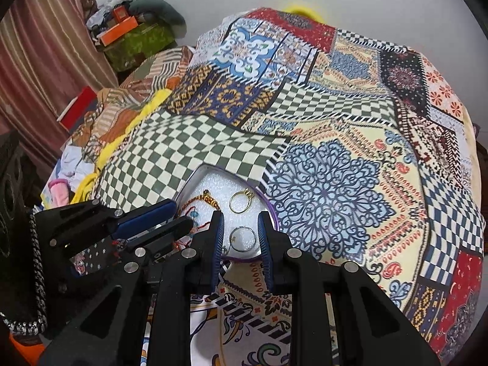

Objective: Organize jewelry
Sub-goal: 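Open both grippers over the heart tin, dropping pendant and ring inside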

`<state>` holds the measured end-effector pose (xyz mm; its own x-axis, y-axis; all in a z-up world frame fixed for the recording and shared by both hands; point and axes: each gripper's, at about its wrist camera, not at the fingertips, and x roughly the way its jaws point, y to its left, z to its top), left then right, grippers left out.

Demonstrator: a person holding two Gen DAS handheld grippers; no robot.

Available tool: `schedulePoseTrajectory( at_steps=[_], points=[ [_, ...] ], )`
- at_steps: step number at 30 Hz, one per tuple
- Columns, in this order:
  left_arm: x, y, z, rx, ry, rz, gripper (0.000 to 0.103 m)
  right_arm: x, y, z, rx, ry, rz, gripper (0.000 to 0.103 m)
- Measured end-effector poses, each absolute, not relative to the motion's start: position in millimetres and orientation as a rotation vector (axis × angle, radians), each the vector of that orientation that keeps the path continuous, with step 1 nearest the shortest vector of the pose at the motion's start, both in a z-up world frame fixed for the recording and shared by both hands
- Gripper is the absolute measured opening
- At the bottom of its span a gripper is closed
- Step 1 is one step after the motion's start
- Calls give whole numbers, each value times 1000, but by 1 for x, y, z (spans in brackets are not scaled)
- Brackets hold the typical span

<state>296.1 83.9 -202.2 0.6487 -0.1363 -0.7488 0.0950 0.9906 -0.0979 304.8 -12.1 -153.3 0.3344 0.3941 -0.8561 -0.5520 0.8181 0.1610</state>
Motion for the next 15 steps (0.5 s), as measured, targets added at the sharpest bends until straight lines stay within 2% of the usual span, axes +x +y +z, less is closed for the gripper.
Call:
schedulePoseTrajectory(
  at_steps=[2,6,15],
  points=[
    [292,85,-195,-56,845,-128,16,304,-17,-146,-153,1056,615,27],
    [281,88,-178,-62,811,-112,30,297,-25,-133,-138,1025,605,30],
    [252,82,-147,-49,779,-114,33,266,-54,-104,-181,924,548,30]
  ],
)
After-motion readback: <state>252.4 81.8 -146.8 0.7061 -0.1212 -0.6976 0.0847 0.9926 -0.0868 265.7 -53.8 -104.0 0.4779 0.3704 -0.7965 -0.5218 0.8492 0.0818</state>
